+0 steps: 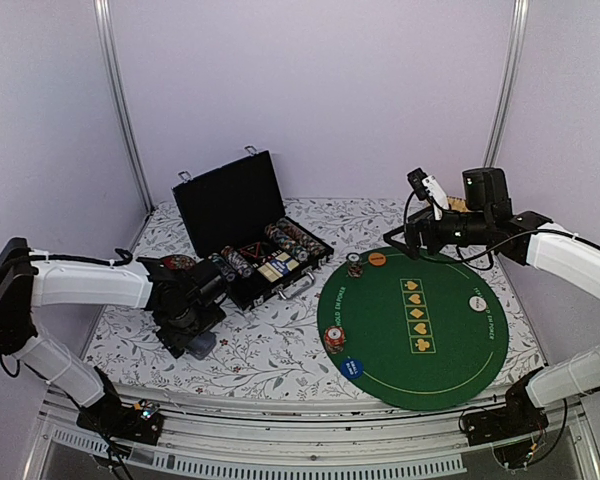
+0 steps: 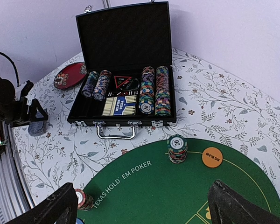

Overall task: Distribute texas hold em gaming equipment
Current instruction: Move the face-down deck piles to the center of the board.

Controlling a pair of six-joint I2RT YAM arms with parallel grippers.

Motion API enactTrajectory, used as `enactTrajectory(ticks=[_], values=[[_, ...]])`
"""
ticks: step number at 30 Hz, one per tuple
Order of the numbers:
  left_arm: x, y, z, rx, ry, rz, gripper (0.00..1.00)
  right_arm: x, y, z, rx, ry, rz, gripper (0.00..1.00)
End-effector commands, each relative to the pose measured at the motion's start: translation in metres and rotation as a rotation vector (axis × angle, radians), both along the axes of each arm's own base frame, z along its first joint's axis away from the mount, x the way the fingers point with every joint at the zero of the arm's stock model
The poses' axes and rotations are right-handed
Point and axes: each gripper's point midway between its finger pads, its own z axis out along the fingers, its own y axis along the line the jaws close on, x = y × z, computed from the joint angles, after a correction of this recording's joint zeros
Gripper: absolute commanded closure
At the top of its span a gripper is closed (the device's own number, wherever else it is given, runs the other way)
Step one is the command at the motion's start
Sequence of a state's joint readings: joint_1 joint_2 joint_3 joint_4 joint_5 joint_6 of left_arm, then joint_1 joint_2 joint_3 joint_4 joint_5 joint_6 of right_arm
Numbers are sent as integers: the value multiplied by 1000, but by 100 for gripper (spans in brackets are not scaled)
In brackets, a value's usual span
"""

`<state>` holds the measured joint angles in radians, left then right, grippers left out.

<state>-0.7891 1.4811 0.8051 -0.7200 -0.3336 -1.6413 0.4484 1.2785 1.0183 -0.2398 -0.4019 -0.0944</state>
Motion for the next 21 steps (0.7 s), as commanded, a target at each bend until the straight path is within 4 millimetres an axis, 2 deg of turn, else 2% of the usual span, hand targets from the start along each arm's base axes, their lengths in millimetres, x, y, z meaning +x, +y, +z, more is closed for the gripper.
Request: enactTrajectory(ticks=[1,5,10,18,21], values=[[-2,2,-2,-6,-22,58,2,-1,0,6,10,-19,15,1],[-9,10,-12,2,-9,80,2,-2,2,7,14,-19,26,1],[-4,8,-16,-4,-26,54,2,0,2,2,8,-7,24,1],[-6,6,-36,-12,29,16,2,0,4,-1,5,-1,30,1],[-11,4,-43,-22,62,5,7,1,4,-1,5,0,31,1]])
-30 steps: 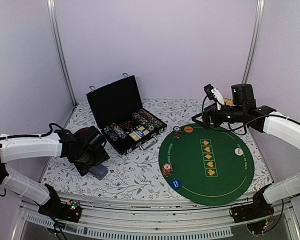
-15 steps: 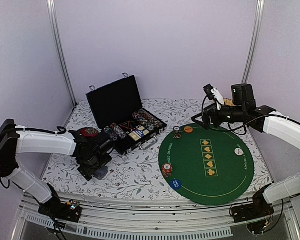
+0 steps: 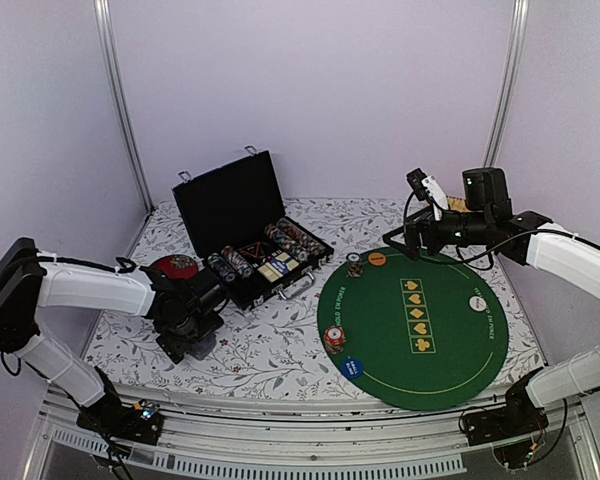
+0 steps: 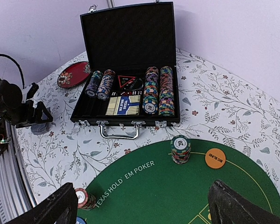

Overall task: Distribute texas hold em gaming equipment
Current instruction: Move the face-down deck piles to the center of the board.

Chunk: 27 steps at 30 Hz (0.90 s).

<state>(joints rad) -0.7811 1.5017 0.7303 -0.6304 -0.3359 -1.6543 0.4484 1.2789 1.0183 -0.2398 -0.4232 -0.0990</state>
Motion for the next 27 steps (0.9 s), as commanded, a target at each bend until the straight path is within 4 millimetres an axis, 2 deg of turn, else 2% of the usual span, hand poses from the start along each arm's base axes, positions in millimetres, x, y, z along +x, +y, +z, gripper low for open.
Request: enactTrajectory(ticks=[1,4,11,15,18,21,24,27], values=[[-9,-4,-24,-28,69,-22,11,4,2,-1,-1,-2,11,1],[-12,-9,-27,-46,87,-83,23,3,2,-1,2,-1,14,1],[-16,-32,-27,-61,124,-381,31,2,4,0,10,13,23,1],[-17,-59,-24,-63,105,-636,32,-1,6,-1,12,33,36,1],[-20,-92,-19,-73,68,-894,31,-3,7,-2,19,47,46,1],[-31,-123,-17,-76,41,-1138,29,-5,9,-4,25,65,59,1],[-49,-140,-20,-79,41,-1338,26,-8,12,-6,33,85,72,1],[-62,-146,-25,-79,68,-1453,23,-11,13,-10,44,107,81,1]])
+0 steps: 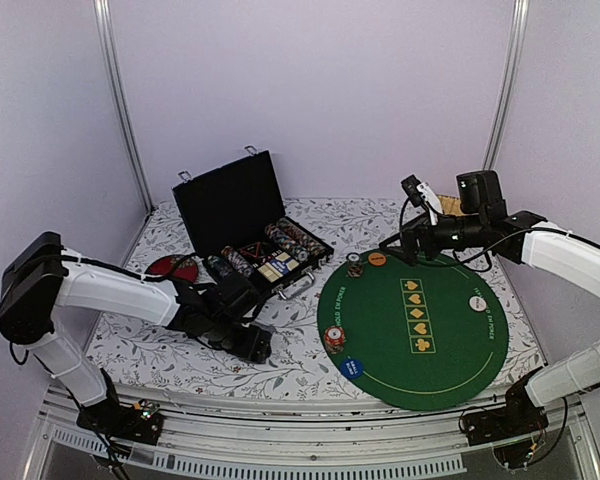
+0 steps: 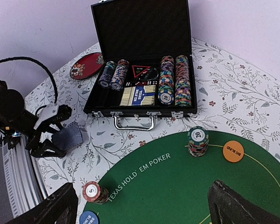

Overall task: Distribute texas hold em gaming equipment
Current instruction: Move the face-down deck piles to the center of the board.

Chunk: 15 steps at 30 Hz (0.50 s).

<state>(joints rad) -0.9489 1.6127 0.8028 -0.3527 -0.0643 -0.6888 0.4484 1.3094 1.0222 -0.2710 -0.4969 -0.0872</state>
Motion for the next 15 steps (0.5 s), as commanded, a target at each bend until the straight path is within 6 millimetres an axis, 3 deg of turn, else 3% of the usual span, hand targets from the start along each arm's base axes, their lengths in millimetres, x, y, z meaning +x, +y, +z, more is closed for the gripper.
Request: enactTrajectory(ticks=[1,6,10,15], values=[[-50,-19,-26,3,127,-341,21,-3,5,2,30,38,24,1],[-63,-11,-33,107,140,-429,11,-7,10,1,38,51,39,1],[-54,7,-45,233,153,-334,3,-8,15,3,43,53,48,1],[-49,16,-52,334,154,-240,2,-9,19,5,47,50,57,1]])
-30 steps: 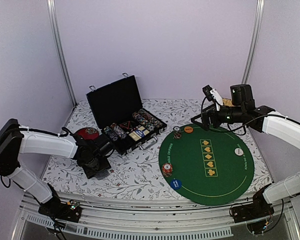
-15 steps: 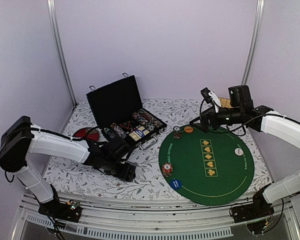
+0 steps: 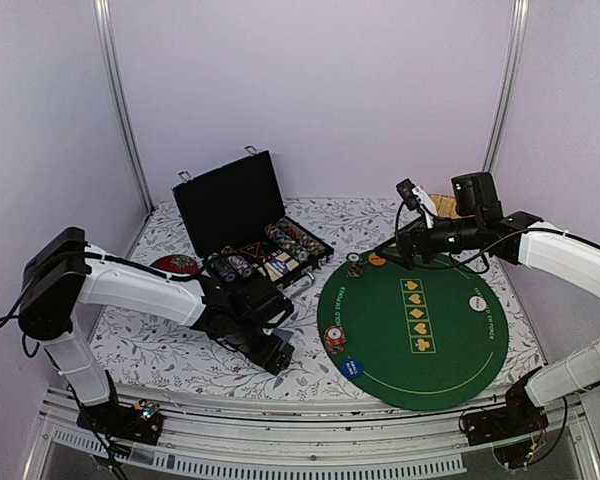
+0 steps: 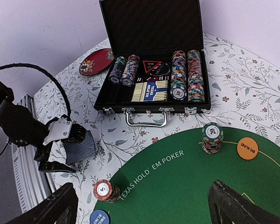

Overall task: Distribute texas hold em gaming equipment
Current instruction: Pick up the face-down deck piles from the center of the board.

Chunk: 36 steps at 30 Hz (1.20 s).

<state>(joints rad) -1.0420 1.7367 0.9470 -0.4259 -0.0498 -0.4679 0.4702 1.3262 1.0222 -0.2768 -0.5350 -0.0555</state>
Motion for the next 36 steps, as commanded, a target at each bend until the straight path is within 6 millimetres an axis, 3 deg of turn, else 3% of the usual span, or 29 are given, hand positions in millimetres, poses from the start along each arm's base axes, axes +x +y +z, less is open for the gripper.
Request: enactTrajectory(ticks=[1,6,11,15,22,25,28,34,36], values=[[-32,58,-48,279,128,77,2,-1,8,11,26,-3,20,1],[-31,73,-47,344,97,97,6,-1,9,10,19,1,22,1],[-33,67,-45,296,102,73,32,-1,11,12,27,2,21,1],[-35,59,-41,242,99,40,45,-1,12,11,30,10,24,1],[-26,39,-1,161,0,-63,48,-6,29,14,121,100,89,1],[-25,30,22,154,-48,-138,48,-2,39,6,152,185,97,1],[-26,25,42,152,-96,-199,48,-3,55,-11,142,263,113,1],[-19,5,84,30,-202,-263,48,-35,113,-35,121,354,289,1],[-18,0,91,-8,-223,-277,48,-41,130,-29,142,352,350,1]])
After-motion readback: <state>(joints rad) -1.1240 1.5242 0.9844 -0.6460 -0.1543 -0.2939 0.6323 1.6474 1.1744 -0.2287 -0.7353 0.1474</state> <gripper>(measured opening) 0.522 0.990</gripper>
